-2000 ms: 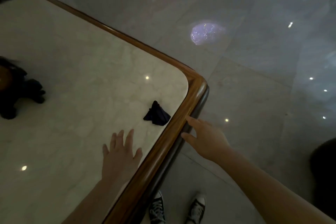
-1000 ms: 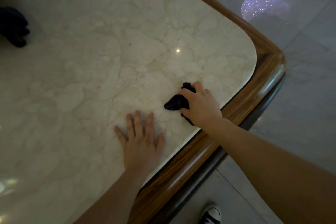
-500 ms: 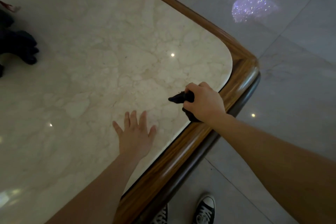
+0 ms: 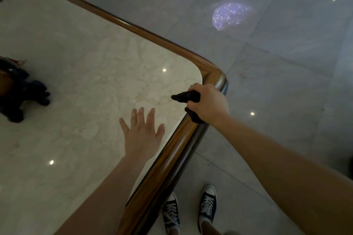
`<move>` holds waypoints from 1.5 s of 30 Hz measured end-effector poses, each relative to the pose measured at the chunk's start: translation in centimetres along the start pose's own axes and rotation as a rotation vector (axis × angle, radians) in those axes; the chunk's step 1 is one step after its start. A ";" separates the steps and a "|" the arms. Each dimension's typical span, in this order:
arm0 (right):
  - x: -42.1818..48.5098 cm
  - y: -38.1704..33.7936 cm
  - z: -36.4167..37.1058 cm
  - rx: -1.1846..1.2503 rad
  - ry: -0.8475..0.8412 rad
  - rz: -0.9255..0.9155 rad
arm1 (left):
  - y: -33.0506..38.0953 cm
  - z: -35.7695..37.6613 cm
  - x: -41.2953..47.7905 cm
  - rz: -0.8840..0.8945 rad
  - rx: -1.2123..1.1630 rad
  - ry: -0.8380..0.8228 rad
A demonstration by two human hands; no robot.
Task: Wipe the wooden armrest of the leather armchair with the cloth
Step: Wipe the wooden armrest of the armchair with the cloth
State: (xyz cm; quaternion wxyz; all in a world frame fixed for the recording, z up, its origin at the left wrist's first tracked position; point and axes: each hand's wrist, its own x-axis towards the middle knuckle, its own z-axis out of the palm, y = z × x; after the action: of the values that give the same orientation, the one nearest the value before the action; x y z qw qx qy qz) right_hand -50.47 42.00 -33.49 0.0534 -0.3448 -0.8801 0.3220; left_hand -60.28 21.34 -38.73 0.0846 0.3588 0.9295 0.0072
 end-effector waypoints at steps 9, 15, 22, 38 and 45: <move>-5.0 0.5 -8.0 0.058 0.103 0.062 | 5.3 -7.7 -2.0 0.072 -0.036 -0.013; -8.7 3.3 -12.5 0.102 0.206 0.136 | 9.7 -10.7 -2.7 0.142 -0.018 0.003; -12.8 6.4 -16.7 0.095 0.255 0.258 | 14.6 -12.7 -2.5 0.316 -0.005 0.064; -23.6 5.1 -16.6 0.093 0.587 0.649 | 19.9 -14.9 -3.0 0.832 0.017 -0.001; -31.0 5.3 -17.5 0.101 0.741 0.778 | 24.7 -15.5 -6.6 1.047 0.008 0.015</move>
State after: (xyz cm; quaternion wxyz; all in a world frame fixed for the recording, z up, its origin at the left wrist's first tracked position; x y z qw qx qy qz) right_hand -18.51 34.33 -18.95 0.2538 -0.7327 -0.5931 0.2166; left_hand -41.51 36.04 -20.66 0.0616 0.7757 0.6263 0.0474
